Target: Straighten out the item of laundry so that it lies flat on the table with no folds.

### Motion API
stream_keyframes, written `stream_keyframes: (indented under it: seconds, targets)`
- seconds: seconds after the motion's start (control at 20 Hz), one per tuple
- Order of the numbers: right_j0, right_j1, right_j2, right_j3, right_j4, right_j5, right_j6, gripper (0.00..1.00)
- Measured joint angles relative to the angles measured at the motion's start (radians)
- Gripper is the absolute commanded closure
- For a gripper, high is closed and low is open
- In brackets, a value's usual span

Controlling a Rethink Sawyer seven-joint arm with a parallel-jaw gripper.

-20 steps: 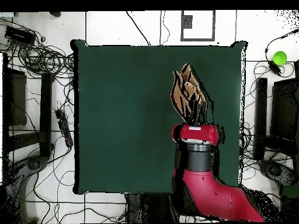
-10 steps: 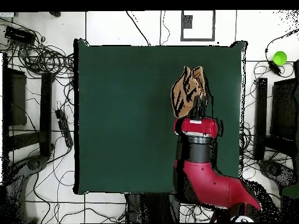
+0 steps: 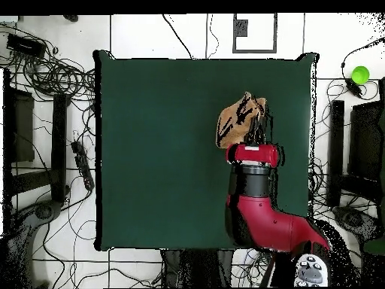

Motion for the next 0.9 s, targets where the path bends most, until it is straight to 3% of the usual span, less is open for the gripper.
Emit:
stream_keyframes:
  seconds: [0.9]
  targets:
    - [0.003,0.045,-0.004,-0.163,0.032,0.006,0.000,1.00]
